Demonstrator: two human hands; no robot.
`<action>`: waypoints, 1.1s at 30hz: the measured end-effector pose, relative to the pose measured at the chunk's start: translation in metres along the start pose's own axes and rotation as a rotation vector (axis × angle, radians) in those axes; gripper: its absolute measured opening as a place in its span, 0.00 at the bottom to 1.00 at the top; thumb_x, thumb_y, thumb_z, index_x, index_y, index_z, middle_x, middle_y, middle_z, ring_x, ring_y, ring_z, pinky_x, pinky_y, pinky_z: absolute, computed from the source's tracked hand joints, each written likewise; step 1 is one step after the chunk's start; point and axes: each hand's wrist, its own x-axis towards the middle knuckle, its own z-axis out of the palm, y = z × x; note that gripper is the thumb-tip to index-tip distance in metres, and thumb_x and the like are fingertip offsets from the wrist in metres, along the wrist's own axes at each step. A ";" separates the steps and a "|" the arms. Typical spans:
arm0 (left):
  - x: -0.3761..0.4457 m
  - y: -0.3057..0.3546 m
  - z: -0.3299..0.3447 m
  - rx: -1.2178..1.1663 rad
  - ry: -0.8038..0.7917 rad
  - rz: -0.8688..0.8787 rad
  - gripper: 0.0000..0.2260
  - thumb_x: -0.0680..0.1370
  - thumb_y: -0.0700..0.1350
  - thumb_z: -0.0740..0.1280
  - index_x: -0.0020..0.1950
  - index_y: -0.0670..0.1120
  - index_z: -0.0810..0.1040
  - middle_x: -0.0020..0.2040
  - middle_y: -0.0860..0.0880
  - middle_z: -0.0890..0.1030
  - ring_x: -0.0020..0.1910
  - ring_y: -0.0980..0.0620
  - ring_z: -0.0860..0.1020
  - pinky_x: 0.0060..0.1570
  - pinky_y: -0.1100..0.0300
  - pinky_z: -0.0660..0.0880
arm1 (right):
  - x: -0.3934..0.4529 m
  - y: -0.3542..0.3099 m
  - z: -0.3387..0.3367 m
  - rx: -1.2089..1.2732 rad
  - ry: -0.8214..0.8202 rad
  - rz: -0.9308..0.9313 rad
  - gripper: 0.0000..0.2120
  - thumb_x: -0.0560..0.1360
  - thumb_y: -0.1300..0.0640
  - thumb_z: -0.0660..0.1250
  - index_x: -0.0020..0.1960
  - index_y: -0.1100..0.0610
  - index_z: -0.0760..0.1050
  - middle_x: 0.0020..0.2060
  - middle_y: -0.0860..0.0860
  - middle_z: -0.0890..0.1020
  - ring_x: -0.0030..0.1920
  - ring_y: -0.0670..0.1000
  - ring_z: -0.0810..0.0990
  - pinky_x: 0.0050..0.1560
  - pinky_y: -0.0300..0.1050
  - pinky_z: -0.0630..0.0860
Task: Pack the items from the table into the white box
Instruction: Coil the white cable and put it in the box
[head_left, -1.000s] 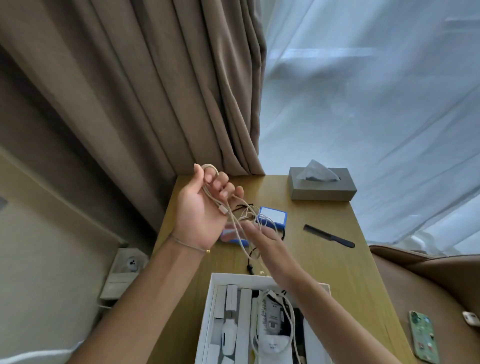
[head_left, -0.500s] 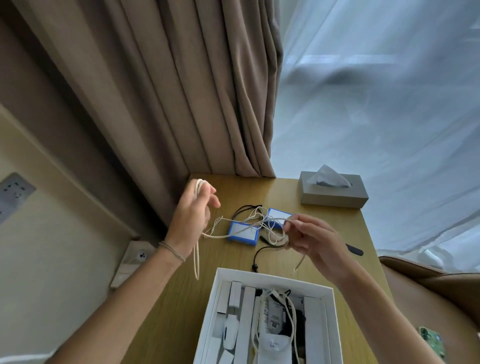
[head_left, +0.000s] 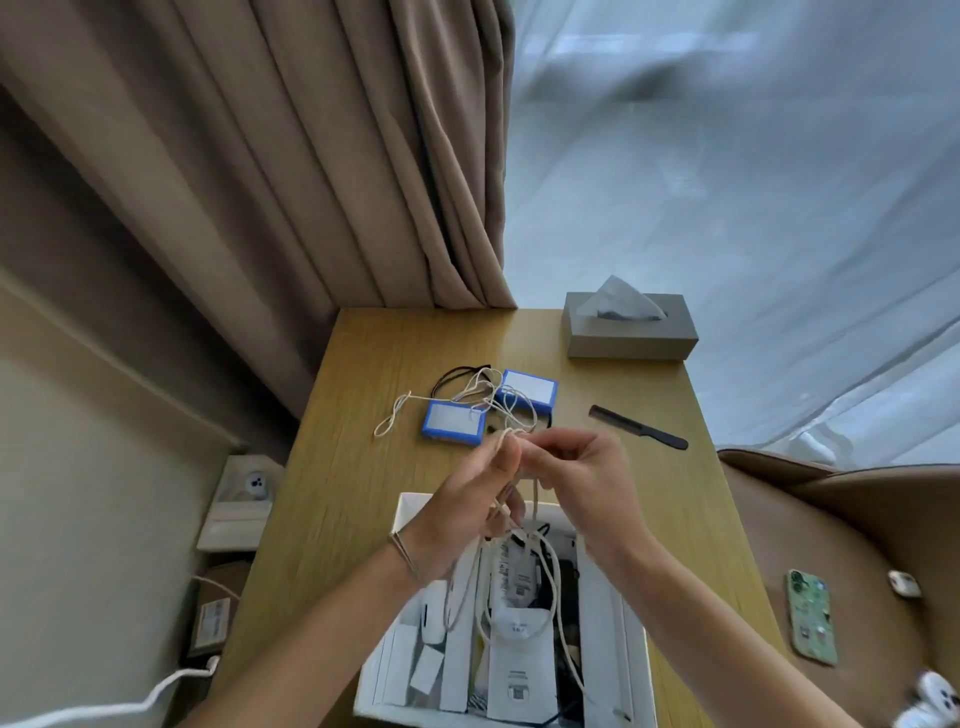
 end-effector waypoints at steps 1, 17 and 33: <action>-0.001 -0.005 0.003 -0.035 -0.005 -0.022 0.33 0.73 0.71 0.58 0.64 0.47 0.75 0.39 0.55 0.79 0.32 0.55 0.74 0.26 0.64 0.63 | -0.002 0.004 -0.004 -0.040 0.014 0.008 0.04 0.74 0.62 0.75 0.41 0.61 0.86 0.30 0.53 0.85 0.30 0.46 0.80 0.34 0.36 0.75; 0.015 -0.121 0.046 -0.252 0.314 -0.509 0.06 0.78 0.33 0.64 0.50 0.44 0.74 0.32 0.47 0.76 0.31 0.51 0.74 0.34 0.58 0.72 | -0.040 0.075 -0.058 -0.137 0.122 0.370 0.11 0.76 0.68 0.66 0.44 0.56 0.85 0.33 0.50 0.83 0.28 0.40 0.75 0.30 0.31 0.70; 0.002 -0.145 0.039 1.046 0.081 -0.317 0.25 0.74 0.70 0.60 0.59 0.52 0.74 0.57 0.53 0.76 0.57 0.51 0.75 0.53 0.52 0.76 | -0.066 0.087 -0.060 -0.123 0.130 0.425 0.13 0.78 0.70 0.63 0.45 0.59 0.84 0.33 0.53 0.82 0.29 0.42 0.76 0.30 0.32 0.70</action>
